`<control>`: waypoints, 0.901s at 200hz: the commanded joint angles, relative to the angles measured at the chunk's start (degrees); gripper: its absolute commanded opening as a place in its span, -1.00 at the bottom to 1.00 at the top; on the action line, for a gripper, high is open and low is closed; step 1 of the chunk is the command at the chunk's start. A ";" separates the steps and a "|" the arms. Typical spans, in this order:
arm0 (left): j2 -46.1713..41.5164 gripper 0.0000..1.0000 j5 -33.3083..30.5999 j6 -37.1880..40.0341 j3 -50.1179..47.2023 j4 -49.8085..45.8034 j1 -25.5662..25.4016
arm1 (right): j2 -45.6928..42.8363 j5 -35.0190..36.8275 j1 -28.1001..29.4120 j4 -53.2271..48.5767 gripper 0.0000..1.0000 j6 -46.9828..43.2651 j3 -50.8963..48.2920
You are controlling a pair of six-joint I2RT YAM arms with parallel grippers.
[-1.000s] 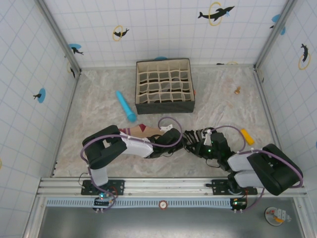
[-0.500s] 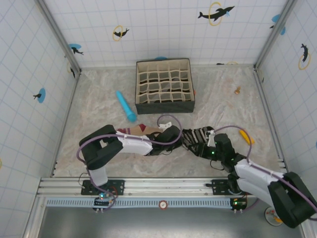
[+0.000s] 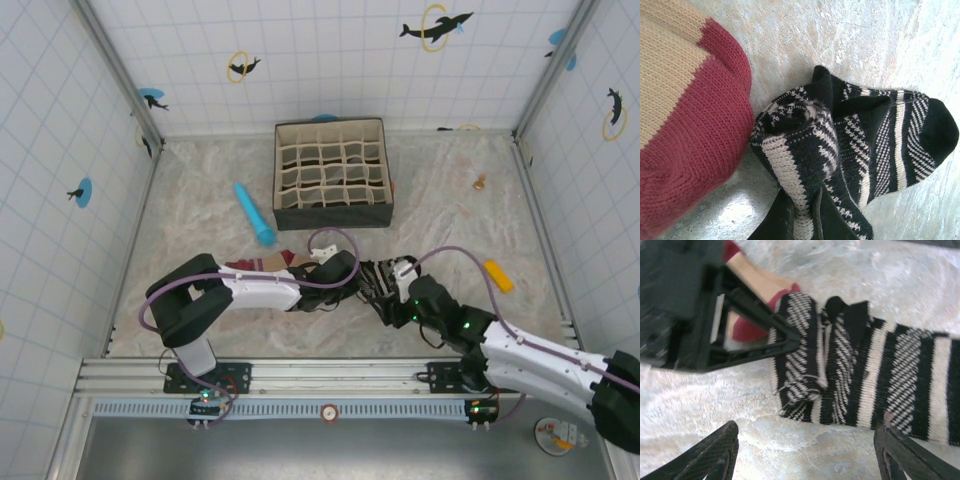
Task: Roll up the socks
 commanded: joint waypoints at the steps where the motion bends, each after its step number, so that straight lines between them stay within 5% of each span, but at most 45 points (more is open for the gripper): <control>1: -1.18 -1.00 0.52 -1.47 -0.55 -3.58 -0.25 | 2.36 17.82 9.67 6.58 0.46 -9.13 -1.72; 44: -0.76 -1.00 2.28 -1.88 -0.02 -3.76 -0.25 | 11.61 33.56 23.11 19.00 0.51 -20.58 -4.00; 124: -1.16 -1.00 4.50 -2.21 -0.41 -3.41 -0.25 | 31.92 37.80 21.42 45.95 0.51 -32.49 -5.43; 180: -1.77 -1.00 5.94 -2.93 -1.76 -1.13 -0.08 | 40.15 34.90 19.40 47.68 0.17 -31.24 -2.80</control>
